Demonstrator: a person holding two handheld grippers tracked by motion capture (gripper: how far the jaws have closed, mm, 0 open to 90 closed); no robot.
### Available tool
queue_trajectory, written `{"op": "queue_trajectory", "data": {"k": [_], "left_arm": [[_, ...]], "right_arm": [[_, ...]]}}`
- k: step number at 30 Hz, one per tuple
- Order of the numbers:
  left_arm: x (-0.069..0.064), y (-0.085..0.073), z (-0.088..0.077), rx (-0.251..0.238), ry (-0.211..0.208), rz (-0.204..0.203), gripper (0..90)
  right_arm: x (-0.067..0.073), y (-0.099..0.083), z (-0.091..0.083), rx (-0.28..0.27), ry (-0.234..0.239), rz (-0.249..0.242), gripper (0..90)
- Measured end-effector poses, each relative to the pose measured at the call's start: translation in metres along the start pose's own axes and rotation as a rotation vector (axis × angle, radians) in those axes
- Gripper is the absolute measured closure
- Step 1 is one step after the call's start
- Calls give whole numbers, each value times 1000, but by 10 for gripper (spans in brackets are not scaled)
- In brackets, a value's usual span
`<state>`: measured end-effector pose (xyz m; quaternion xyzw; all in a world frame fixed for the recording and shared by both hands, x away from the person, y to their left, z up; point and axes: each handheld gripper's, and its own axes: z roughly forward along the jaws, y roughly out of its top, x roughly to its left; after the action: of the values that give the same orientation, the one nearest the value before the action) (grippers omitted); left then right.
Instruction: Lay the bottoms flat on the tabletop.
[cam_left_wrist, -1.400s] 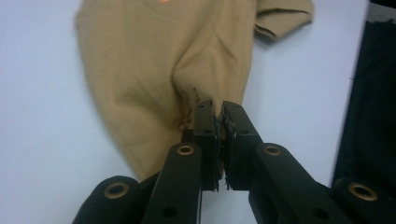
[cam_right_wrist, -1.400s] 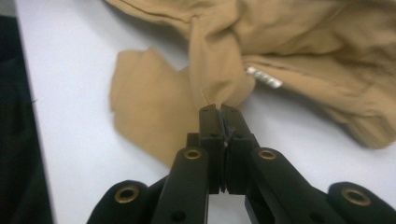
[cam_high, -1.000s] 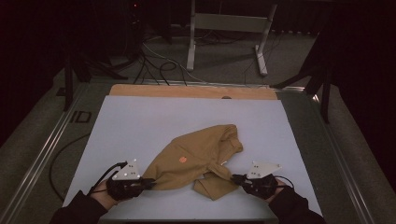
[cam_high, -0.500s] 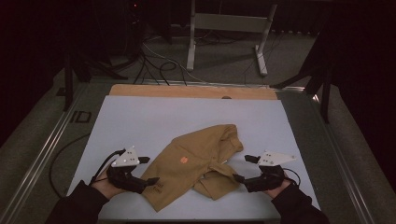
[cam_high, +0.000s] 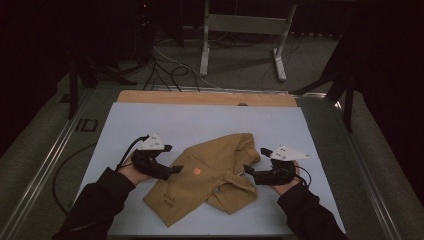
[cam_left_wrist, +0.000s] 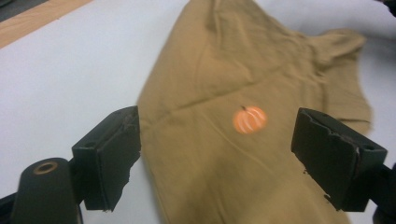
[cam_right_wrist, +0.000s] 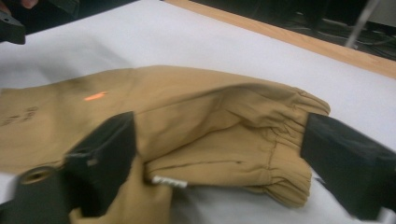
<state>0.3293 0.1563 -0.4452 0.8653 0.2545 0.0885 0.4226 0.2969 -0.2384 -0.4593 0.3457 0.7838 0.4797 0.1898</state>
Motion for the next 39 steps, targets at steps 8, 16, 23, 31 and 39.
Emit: {"op": "queue_trajectory", "data": {"k": [8, 16, 23, 31, 39], "left_arm": [[18, -2, 41, 75, 7, -36, 214], [31, -10, 74, 126, 8, -90, 222], [35, -16, 89, 156, 3, -113, 301], [37, -16, 91, 168, 33, -91, 504], [31, -14, 96, 157, 65, -54, 879]], "right_arm": [[3, -20, 26, 59, -81, 80, 259], [14, -33, 44, 153, -121, 107, 267], [16, -40, 50, 221, -130, 128, 365], [12, -42, 51, 265, -127, 119, 680], [9, -39, 49, 270, -129, 100, 896]]}}
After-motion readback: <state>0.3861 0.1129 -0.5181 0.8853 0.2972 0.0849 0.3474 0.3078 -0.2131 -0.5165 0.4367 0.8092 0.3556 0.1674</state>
